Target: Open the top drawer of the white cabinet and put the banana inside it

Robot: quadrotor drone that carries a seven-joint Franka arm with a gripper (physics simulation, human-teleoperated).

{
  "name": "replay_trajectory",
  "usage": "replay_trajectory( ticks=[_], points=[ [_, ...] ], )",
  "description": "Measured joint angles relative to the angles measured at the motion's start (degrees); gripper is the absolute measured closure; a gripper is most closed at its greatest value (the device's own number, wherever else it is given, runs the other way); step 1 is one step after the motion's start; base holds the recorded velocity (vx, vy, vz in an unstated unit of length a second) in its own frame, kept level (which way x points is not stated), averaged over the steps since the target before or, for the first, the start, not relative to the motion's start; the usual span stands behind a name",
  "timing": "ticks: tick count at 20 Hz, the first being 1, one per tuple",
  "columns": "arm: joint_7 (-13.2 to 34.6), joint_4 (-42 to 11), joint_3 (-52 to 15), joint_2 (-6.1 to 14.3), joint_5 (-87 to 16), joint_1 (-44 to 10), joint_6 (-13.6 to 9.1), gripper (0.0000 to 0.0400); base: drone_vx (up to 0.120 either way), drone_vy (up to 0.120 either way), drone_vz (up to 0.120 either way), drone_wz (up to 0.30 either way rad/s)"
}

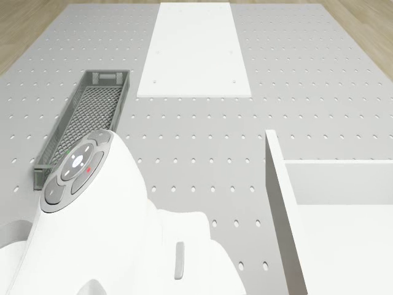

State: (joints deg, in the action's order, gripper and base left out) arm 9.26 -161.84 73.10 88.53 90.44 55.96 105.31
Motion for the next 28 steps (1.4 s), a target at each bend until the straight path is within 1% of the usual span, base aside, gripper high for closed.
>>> replay_trajectory(
  ticks=[2,4,7,10,15,25,28],
  points=[
    [-4.56,-0.96,1.95,1.17,3.22,2.67,-2.48,0.0000,0.120,0.120,0.000,0.000],
    [-7.75,-1.52,3.30,1.90,5.28,4.76,-4.58,0.0000,0.120,0.120,0.000,0.000],
    [-10.80,-1.96,4.54,2.54,7.08,6.94,-6.92,0.0000,0.120,0.120,0.000,0.000],
    [-12.56,-2.18,5.23,2.86,8.06,8.28,-8.42,0.0000,0.120,0.120,0.000,0.000],
    [-13.99,-2.33,5.77,3.05,8.85,9.43,-9.77,0.0000,0.120,0.120,-0.016,0.000],
    [-14.78,-2.41,6.04,3.01,9.34,10.07,-10.71,0.0000,0.120,0.120,-0.120,0.000],
    [-14.84,-2.42,6.06,2.97,9.39,10.12,-10.82,0.0000,0.120,0.027,-0.120,0.000]
  ],
)
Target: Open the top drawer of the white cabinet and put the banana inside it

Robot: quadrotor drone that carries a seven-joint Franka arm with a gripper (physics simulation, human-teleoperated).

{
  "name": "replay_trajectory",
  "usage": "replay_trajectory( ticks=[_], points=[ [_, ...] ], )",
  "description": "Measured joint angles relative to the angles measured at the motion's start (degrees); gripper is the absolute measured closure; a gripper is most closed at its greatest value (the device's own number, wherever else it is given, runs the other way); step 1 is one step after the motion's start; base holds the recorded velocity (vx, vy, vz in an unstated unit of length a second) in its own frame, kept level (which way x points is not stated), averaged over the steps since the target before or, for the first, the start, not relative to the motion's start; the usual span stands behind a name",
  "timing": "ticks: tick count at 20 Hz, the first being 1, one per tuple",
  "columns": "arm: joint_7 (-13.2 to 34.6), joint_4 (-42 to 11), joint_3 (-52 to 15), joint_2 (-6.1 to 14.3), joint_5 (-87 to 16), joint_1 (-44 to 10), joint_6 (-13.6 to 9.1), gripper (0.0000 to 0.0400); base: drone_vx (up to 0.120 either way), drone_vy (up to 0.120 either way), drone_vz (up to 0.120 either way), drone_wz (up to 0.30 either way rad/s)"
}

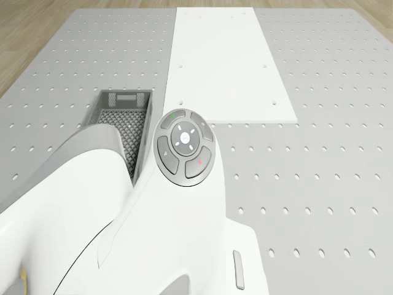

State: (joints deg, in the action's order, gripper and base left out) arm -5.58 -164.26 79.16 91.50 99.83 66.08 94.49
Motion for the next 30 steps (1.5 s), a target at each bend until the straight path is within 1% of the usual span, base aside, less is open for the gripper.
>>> replay_trajectory(
  ticks=[7,14,30],
  points=[
    [-0.05,-0.01,0.01,-0.11,0.08,0.03,-0.17,0.0000,0.120,0.000,-0.120,0.000],
    [-0.05,-0.01,0.00,-0.21,0.13,0.03,-0.29,0.0000,0.120,0.120,-0.120,0.000],
    [-0.04,-0.02,-0.02,-0.38,0.20,0.00,-0.46,0.0000,0.120,0.000,-0.120,0.000]
  ],
)
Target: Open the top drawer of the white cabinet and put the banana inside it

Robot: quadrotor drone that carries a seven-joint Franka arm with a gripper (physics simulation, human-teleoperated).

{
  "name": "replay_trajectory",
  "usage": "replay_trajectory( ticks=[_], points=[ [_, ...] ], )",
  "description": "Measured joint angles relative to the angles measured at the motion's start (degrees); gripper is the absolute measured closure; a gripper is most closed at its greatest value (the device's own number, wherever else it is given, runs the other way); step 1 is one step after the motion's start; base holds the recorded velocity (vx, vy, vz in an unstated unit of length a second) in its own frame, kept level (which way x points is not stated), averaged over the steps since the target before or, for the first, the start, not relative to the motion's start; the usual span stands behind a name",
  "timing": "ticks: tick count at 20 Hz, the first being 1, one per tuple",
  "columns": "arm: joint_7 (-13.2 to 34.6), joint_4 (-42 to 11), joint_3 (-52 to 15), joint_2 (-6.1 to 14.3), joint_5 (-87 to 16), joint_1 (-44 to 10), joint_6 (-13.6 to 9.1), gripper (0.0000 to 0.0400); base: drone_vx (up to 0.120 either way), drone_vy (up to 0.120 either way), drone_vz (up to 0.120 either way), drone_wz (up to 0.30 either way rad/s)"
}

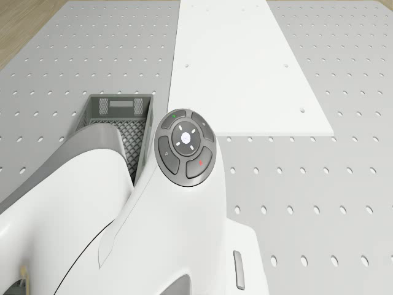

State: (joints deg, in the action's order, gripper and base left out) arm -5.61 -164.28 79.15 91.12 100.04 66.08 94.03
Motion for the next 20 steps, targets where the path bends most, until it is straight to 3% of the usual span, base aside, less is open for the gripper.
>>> replay_trajectory(
  ticks=[12,20],
  points=[
    [0.01,0.00,-0.01,-0.09,0.04,-0.02,-0.09,0.0000,0.117,0.000,-0.120,0.000],
    [0.02,0.00,-0.02,-0.14,0.05,-0.03,-0.13,0.0000,0.000,0.000,-0.120,0.000]
  ],
)
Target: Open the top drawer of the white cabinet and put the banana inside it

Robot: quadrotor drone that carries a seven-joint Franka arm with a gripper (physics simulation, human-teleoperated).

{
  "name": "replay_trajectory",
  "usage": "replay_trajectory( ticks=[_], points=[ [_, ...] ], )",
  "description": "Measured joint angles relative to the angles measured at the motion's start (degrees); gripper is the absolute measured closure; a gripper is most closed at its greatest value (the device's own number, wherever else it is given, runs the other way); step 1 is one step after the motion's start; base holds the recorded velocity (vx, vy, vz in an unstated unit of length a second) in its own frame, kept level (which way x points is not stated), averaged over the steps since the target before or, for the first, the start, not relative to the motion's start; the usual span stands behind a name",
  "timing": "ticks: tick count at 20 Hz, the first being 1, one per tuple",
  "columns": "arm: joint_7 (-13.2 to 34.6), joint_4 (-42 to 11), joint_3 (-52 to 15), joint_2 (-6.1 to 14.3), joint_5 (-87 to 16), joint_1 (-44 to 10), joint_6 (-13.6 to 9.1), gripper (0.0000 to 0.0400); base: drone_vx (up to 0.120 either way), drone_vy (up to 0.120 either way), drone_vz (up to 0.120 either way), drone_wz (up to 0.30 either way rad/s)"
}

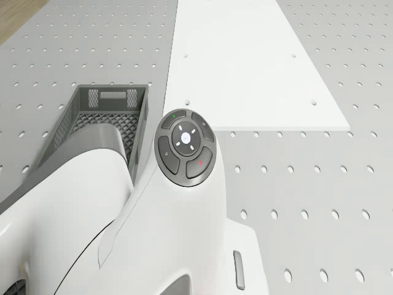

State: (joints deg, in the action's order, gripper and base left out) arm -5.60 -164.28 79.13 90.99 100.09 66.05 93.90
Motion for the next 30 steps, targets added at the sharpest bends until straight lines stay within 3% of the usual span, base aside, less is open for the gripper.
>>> replay_trajectory(
  ticks=[6,11,15,30],
  points=[
    [0.00,0.00,0.00,-0.03,0.01,-0.01,-0.03,0.0000,-0.007,0.000,-0.120,0.000],
    [0.01,0.00,-0.01,-0.05,0.02,-0.01,-0.05,0.0000,-0.112,0.000,-0.120,0.000],
    [0.01,0.00,-0.01,-0.07,0.03,-0.01,-0.06,0.0000,0.000,0.100,-0.120,0.000],
    [0.02,0.00,-0.01,-0.11,0.04,-0.02,-0.10,0.0000,0.000,0.000,-0.117,0.000]
  ],
)
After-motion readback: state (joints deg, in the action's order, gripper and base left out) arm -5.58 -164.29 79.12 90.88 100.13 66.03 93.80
